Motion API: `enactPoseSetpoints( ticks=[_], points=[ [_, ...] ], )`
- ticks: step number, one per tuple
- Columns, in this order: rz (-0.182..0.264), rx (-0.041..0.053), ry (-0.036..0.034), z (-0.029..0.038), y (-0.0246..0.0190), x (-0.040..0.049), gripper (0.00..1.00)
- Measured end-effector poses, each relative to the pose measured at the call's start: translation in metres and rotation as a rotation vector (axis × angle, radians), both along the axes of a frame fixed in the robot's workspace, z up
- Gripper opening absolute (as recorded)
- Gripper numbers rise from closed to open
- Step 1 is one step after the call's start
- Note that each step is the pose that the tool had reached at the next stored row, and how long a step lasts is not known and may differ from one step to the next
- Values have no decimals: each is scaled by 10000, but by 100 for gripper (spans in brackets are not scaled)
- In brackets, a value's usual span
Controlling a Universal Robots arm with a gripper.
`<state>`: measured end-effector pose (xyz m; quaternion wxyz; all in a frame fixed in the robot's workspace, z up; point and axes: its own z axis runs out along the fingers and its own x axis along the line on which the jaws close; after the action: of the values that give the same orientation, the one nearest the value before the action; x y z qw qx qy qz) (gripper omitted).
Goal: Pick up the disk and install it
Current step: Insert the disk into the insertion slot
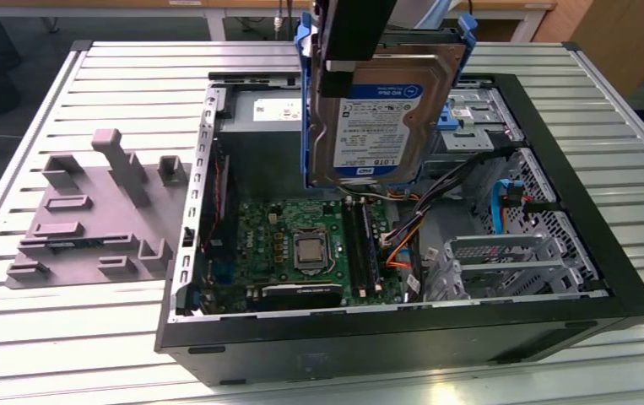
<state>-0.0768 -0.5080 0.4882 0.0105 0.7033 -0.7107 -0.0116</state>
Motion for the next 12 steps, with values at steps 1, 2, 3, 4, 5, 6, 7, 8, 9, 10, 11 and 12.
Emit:
enactPoseSetpoints(
  ticks=[1, 2, 3, 4, 5, 6, 7, 8, 9, 10, 11, 12],
  points=[
    [0, 0, 0, 0, 0, 0, 36],
    [-1, -1, 0, 0, -1, 0, 36],
    [0, -1, 0, 0, -1, 0, 36],
    [0, -1, 0, 0, -1, 0, 36],
    [0, -1, 0, 0, -2, 0, 36],
    [0, 0, 0, 0, -2, 0, 36],
    [0, -1, 0, 0, -3, 0, 36],
    [0, -1, 0, 0, -5, 0, 36],
    [1, 0, 0, 0, -10, 0, 36],
    [1, -1, 1, 0, -20, 1, 36],
    [1, -1, 0, 0, -36, 1, 36],
    [0, -1, 0, 0, -54, 0, 36]
  ],
)
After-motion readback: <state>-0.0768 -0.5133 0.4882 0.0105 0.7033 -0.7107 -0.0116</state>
